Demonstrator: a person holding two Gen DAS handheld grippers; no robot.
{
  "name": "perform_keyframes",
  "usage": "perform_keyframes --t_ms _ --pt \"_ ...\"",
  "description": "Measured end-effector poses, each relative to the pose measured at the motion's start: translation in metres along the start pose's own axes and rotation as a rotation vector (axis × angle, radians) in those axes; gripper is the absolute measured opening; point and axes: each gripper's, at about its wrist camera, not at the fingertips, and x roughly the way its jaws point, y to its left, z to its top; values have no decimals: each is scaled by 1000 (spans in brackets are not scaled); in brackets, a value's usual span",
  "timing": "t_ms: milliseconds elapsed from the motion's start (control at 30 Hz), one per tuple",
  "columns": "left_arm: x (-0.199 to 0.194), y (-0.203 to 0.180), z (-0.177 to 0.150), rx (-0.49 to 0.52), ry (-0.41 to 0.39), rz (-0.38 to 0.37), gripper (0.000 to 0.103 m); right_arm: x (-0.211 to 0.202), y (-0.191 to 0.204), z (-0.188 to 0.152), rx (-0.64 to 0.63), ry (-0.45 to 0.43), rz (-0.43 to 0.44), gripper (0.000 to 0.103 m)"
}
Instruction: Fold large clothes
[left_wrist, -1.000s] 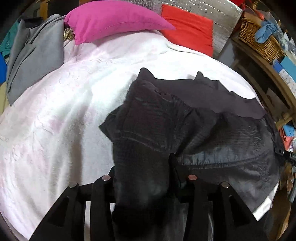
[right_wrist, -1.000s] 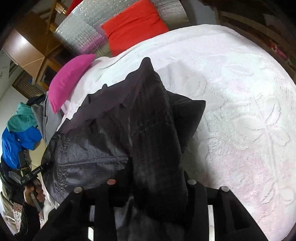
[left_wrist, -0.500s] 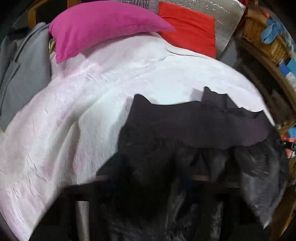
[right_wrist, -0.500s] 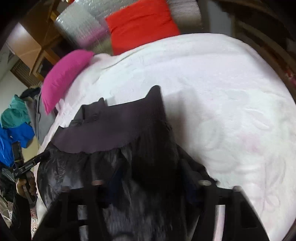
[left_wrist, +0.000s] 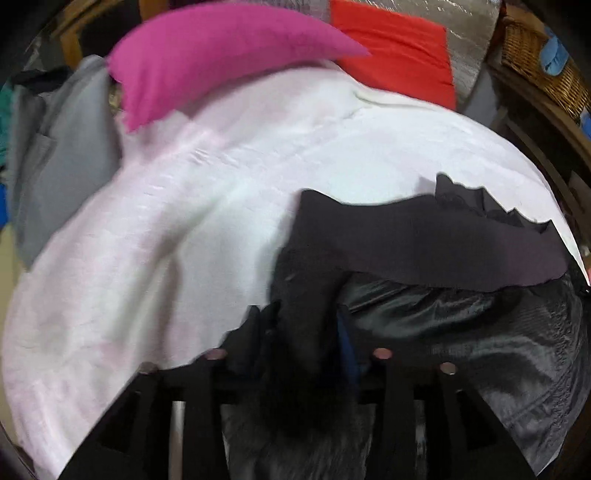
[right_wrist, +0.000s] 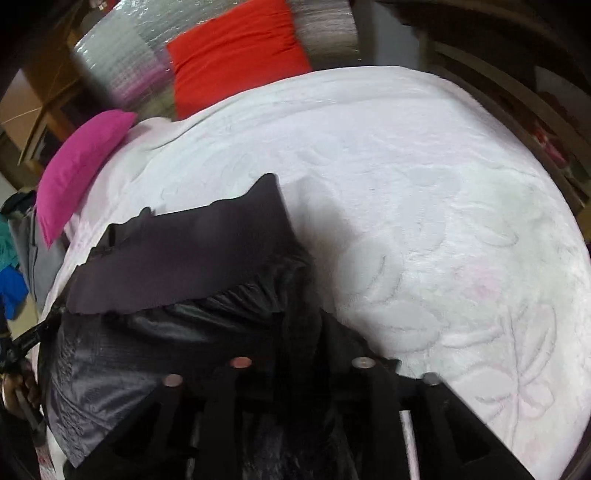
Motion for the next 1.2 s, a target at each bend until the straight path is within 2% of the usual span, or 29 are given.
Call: perform_keyframes --t_ms 67,133,167,300,400,500,533,567,600,767,833,1000,1100,1200 --pt "-18 2 -5 -8 -40 32 54 -24 6 -5 -16 -54 -21 56" --pt "-44 -1 -17 -22 -104 77 64 -53 21 -15 -44 -131 -32 57" --pt "-50 -4 -21 -30 -121 81 66 -69 34 -23 -68 -172 -23 58" --pt "-66 -35 -51 -3 -175 34 68 -91 83 -56 -170 -271 6 69" --pt "-62 -61 -76 42 -196 44 68 -77 104 -79 -225 -254 -3 69" --pt "-34 -71 -92 46 -103 41 68 -43 98 -94 -236 -179 -82 69" --pt "-25 -71 -96 41 -93 41 69 -30 91 -97 -222 -135 -96 70" --pt "-23 -70 -97 42 -103 39 70 -21 82 -99 -195 -108 -67 70" --pt "-23 -69 -97 38 -105 33 70 -20 73 -99 -161 -120 -33 71" --pt "-24 -66 -88 37 -67 40 70 -28 75 -93 -127 -94 -65 70" --pt "-34 -65 -87 23 -62 40 69 -46 82 -96 -114 -125 -48 71" --pt "-57 -72 -92 31 -94 41 70 -90 118 -122 -181 -215 16 72" --pt "-69 -82 -95 33 -120 33 70 -93 140 -136 -227 -228 39 75" --pt "-73 -94 -98 53 -133 27 70 -80 155 -144 -241 -213 49 75"
